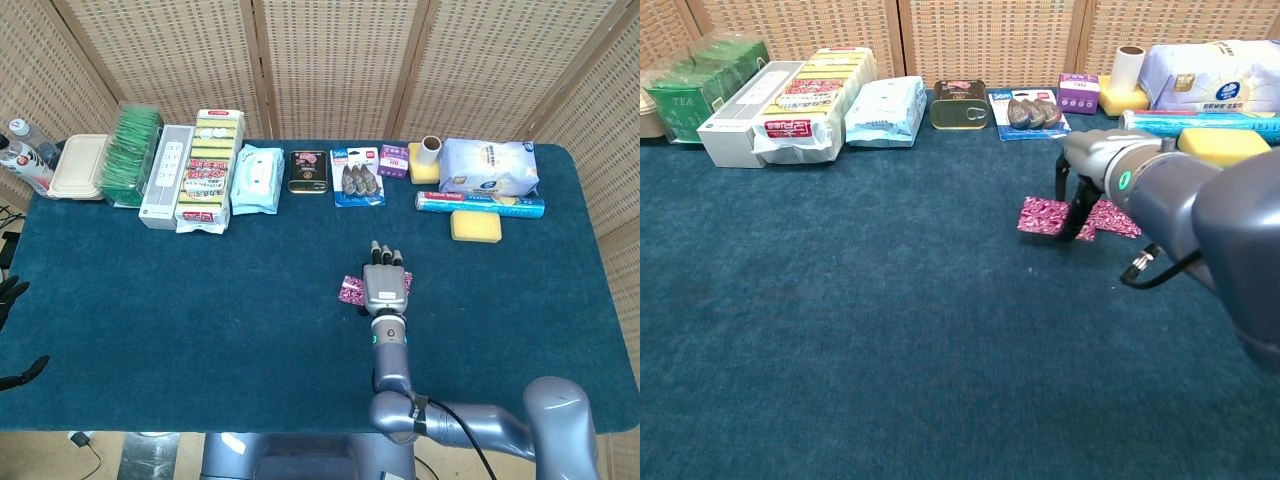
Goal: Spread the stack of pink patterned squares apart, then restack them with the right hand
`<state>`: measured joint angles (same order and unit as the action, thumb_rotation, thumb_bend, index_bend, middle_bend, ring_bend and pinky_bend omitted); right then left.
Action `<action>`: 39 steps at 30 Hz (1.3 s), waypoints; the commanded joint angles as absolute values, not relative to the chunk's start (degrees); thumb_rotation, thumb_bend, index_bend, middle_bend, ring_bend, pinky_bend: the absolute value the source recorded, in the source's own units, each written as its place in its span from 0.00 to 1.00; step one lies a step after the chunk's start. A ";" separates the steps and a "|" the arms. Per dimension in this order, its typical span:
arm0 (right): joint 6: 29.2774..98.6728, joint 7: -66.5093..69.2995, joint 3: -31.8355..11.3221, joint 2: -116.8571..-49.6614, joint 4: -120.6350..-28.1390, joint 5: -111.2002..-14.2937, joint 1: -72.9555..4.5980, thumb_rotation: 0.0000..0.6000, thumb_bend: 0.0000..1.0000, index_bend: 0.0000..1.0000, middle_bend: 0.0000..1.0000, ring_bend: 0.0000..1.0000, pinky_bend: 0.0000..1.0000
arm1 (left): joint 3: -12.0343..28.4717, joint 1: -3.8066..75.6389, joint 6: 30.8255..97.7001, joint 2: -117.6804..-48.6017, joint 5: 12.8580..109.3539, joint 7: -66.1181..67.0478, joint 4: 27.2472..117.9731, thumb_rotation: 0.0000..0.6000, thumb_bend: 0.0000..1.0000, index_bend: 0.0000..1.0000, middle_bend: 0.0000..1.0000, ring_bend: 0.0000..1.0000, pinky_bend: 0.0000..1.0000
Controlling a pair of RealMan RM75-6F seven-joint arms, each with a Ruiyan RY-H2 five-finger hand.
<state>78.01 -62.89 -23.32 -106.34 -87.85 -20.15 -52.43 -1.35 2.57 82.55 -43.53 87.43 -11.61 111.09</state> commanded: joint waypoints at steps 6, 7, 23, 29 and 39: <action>76.12 -64.45 -22.23 -102.53 -87.54 -18.72 -52.01 0.91 0.29 0.41 0.00 0.00 0.04 | -1.28 2.74 82.25 -43.56 87.23 -11.38 111.14 1.00 0.23 0.00 0.00 0.00 0.06; 75.84 -64.40 -22.13 -102.13 -87.73 -18.52 -51.94 0.91 0.29 0.41 0.00 0.00 0.04 | -1.27 2.78 82.16 -43.58 87.16 -11.24 111.20 1.00 0.23 0.00 0.00 0.00 0.06; 72.81 -65.44 -20.77 -101.51 -84.65 -15.94 -53.68 0.91 0.29 0.41 0.00 0.00 0.04 | -1.10 2.87 81.86 -43.69 86.30 -10.60 111.52 1.00 0.23 0.00 0.00 0.00 0.06; 72.08 -65.30 -21.19 -101.64 -83.30 -14.83 -54.34 0.92 0.29 0.41 0.00 0.00 0.04 | -0.96 2.99 81.63 -43.60 85.94 -11.01 111.37 1.00 0.23 0.00 0.00 0.00 0.06; 70.80 -64.13 -22.45 -100.95 -82.94 -12.66 -54.86 0.92 0.29 0.41 0.00 0.00 0.04 | -1.03 2.89 81.67 -43.46 86.02 -11.47 111.34 1.00 0.23 0.00 0.00 0.00 0.06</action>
